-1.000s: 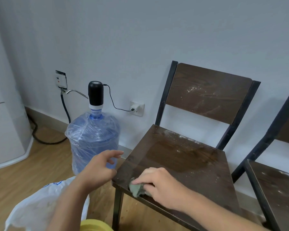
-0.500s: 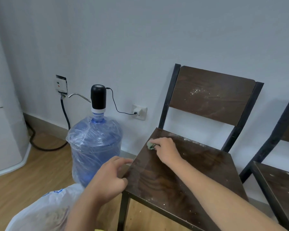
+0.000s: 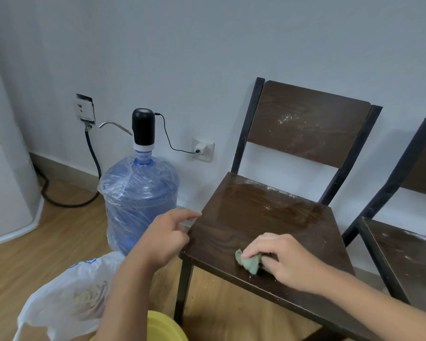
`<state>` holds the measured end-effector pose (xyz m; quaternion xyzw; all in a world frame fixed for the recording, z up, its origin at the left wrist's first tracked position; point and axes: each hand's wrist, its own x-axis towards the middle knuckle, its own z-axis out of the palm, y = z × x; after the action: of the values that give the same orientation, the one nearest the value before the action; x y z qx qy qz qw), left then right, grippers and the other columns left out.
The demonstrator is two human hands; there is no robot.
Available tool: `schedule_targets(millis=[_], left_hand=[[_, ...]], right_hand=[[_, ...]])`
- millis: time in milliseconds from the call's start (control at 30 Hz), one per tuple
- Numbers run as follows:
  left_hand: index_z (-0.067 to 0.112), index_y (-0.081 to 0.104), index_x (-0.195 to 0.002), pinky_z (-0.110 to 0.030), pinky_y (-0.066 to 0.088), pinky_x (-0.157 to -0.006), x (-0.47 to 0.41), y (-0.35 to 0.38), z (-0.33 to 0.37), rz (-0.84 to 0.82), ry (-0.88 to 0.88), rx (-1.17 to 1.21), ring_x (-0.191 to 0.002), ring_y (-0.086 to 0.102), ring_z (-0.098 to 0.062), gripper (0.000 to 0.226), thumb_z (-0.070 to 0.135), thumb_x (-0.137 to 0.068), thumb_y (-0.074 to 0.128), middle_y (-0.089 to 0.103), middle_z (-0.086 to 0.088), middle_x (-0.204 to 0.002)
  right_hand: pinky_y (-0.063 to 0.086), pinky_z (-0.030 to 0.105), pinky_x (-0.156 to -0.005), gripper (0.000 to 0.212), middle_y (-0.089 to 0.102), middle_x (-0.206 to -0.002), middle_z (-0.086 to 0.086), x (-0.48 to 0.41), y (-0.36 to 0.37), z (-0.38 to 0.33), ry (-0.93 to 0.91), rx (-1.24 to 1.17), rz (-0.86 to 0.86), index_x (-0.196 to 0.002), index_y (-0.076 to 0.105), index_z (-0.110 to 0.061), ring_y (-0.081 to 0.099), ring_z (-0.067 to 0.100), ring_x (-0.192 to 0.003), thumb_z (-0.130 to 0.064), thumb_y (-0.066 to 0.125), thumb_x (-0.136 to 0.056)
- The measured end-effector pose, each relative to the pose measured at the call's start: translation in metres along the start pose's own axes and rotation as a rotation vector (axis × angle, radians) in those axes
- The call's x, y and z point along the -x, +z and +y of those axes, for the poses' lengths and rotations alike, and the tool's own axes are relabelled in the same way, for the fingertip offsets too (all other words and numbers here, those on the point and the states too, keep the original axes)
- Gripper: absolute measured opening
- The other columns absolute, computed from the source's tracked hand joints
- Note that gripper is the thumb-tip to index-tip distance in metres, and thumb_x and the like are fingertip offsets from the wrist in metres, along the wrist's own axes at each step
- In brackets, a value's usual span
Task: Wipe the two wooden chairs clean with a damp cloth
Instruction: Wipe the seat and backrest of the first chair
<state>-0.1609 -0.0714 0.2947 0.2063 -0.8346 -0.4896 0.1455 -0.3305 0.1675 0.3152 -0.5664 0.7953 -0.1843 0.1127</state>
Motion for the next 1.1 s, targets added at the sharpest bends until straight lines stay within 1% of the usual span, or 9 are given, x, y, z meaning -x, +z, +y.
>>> schedule_targets(millis=[200,300,433,633,733,833,900,1000,1100], left_hand=[[0.029,0.063,-0.135,-0.023,0.045,-0.085,0.001,-0.001,-0.001,-0.03,-0.051,0.037,-0.112,0.06,-0.011,0.061,-0.003,-0.085,0.051,0.061,0.006,-0.13],[0.03,0.067,-0.131,-0.029,0.041,-0.093,0.001,-0.009,-0.002,-0.002,-0.074,0.077,-0.121,0.053,-0.015,0.061,0.012,-0.074,0.05,0.063,0.009,-0.122],[0.03,0.07,-0.127,-0.017,0.04,-0.087,-0.002,-0.015,-0.005,0.089,-0.082,0.103,-0.12,0.054,-0.016,0.069,0.016,-0.065,0.045,0.064,0.007,-0.12],[0.035,0.062,-0.135,-0.031,0.039,-0.1,-0.006,-0.009,0.005,0.031,-0.026,0.005,-0.127,0.05,-0.013,0.063,0.017,-0.076,0.049,0.06,0.009,-0.132],[0.036,0.057,-0.139,-0.029,0.036,-0.103,-0.008,0.007,0.013,-0.005,0.045,-0.18,-0.133,0.044,-0.011,0.054,0.015,-0.09,0.059,0.055,0.013,-0.137],[0.04,0.051,-0.144,-0.03,0.036,-0.11,-0.012,0.032,0.031,-0.04,0.124,-0.34,-0.135,0.039,-0.009,0.055,0.026,-0.092,0.061,0.049,0.017,-0.142],[0.041,0.049,-0.146,-0.035,0.035,-0.115,-0.014,0.048,0.041,-0.065,0.168,-0.393,-0.137,0.038,-0.007,0.057,0.033,-0.091,0.061,0.047,0.019,-0.146],[0.043,0.047,-0.146,-0.035,0.034,-0.117,-0.016,0.06,0.048,-0.109,0.194,-0.419,-0.138,0.037,-0.005,0.059,0.037,-0.09,0.062,0.046,0.021,-0.147],[0.044,0.046,-0.146,-0.037,0.036,-0.117,-0.019,0.063,0.051,-0.142,0.205,-0.436,-0.137,0.038,-0.005,0.059,0.037,-0.09,0.063,0.045,0.022,-0.148]], right_hand=[[0.048,0.033,-0.104,0.04,0.07,-0.117,-0.004,-0.069,0.02,0.029,0.331,0.098,0.409,-0.118,0.074,-0.023,0.062,0.019,-0.112,0.003,0.056,-0.094],[0.046,0.035,-0.104,0.043,0.072,-0.116,-0.005,-0.092,0.047,-0.018,0.164,0.08,0.364,-0.118,0.073,-0.025,0.059,0.017,-0.111,0.003,0.055,-0.092],[0.046,0.029,-0.077,0.054,0.072,-0.108,-0.006,-0.087,0.079,-0.077,-0.242,0.199,0.21,-0.114,0.073,-0.027,0.05,0.019,-0.084,0.009,0.058,-0.077],[0.046,0.03,-0.081,0.056,0.068,-0.12,-0.004,-0.032,0.05,-0.054,-0.494,0.274,-0.025,-0.106,0.072,-0.016,0.048,0.025,-0.088,0.004,0.032,-0.072],[0.048,0.024,-0.088,0.048,0.071,-0.117,-0.005,-0.008,0.013,-0.007,-0.295,0.146,0.107,-0.112,0.075,-0.015,0.057,0.015,-0.097,0.014,0.048,-0.084],[0.051,0.03,-0.1,0.041,0.07,-0.114,-0.008,-0.024,-0.035,0.087,0.251,0.104,0.506,-0.115,0.075,-0.022,0.061,0.006,-0.1,0.007,0.056,-0.093],[0.049,0.033,-0.106,0.037,0.07,-0.12,0.003,-0.036,-0.056,0.144,0.539,0.113,0.572,-0.121,0.072,-0.018,0.065,0.018,-0.105,0.003,0.054,-0.096],[0.044,0.033,-0.108,0.038,0.069,-0.127,0.009,-0.044,-0.05,0.169,0.672,0.11,0.569,-0.125,0.069,-0.016,0.064,0.025,-0.113,0.003,0.054,-0.095],[0.046,0.031,-0.107,0.04,0.07,-0.124,0.001,-0.034,-0.026,0.129,0.56,0.104,0.491,-0.125,0.07,-0.019,0.063,0.021,-0.113,0.003,0.056,-0.095]])
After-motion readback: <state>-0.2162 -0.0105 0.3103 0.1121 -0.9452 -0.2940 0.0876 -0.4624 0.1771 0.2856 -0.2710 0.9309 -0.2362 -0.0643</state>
